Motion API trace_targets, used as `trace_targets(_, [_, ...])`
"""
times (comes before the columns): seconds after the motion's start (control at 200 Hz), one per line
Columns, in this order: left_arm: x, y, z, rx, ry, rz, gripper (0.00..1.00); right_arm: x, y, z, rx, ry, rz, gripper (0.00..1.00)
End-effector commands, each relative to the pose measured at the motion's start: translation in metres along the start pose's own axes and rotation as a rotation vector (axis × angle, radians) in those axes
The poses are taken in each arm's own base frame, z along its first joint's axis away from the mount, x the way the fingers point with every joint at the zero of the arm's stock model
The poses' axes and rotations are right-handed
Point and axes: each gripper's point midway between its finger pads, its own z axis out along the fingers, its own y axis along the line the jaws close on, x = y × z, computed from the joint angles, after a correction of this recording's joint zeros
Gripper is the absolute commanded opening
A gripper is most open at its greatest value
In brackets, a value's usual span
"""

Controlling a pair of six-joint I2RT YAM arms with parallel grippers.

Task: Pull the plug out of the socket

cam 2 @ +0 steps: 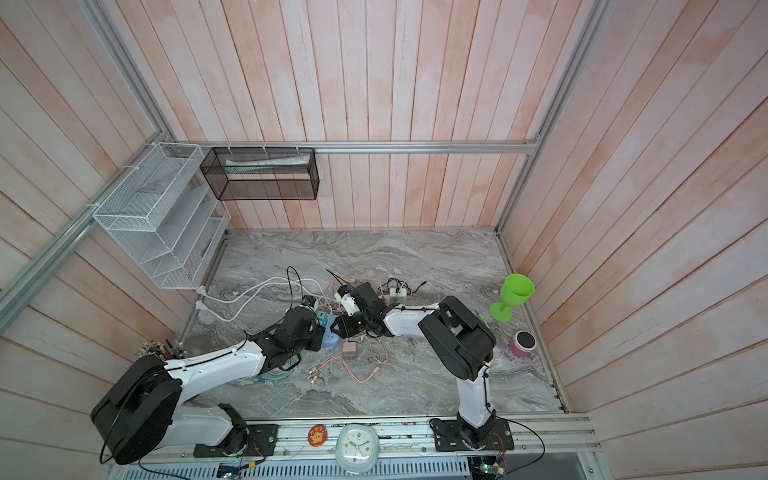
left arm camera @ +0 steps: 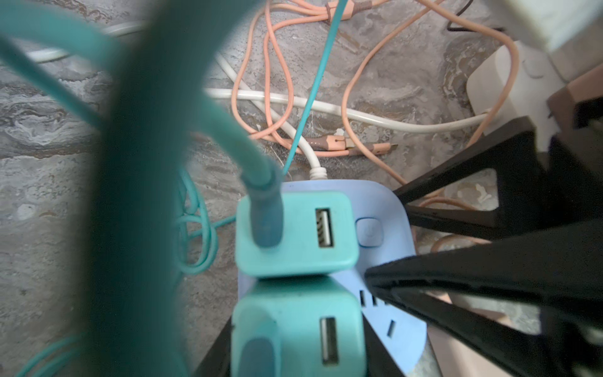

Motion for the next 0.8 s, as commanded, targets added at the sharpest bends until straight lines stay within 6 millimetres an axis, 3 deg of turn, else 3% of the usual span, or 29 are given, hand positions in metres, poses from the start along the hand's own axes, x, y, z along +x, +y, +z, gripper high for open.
trace_targets(0.0, [-0.023, -0.015, -0.003, 0.048, -0.045, -0.005, 0.32, 0.036, -0.024, 0.012, 0.086, 0.113, 0.047, 0.53])
trace_targets(0.135, [-0.029, -0.02, -0.003, 0.05, -0.051, 0.009, 0.19, 0.045, -0.029, 0.011, 0.112, 0.141, 0.05, 0.49])
trace_targets(0.445, [-0.037, -0.024, -0.005, 0.059, -0.086, -0.006, 0.16, 0.063, -0.033, 0.012, 0.139, 0.196, 0.049, 0.47])
trace_targets(0.795, [-0.039, -0.039, -0.005, 0.126, -0.098, 0.022, 0.16, 0.05, -0.026, 0.022, 0.092, 0.176, 0.052, 0.54])
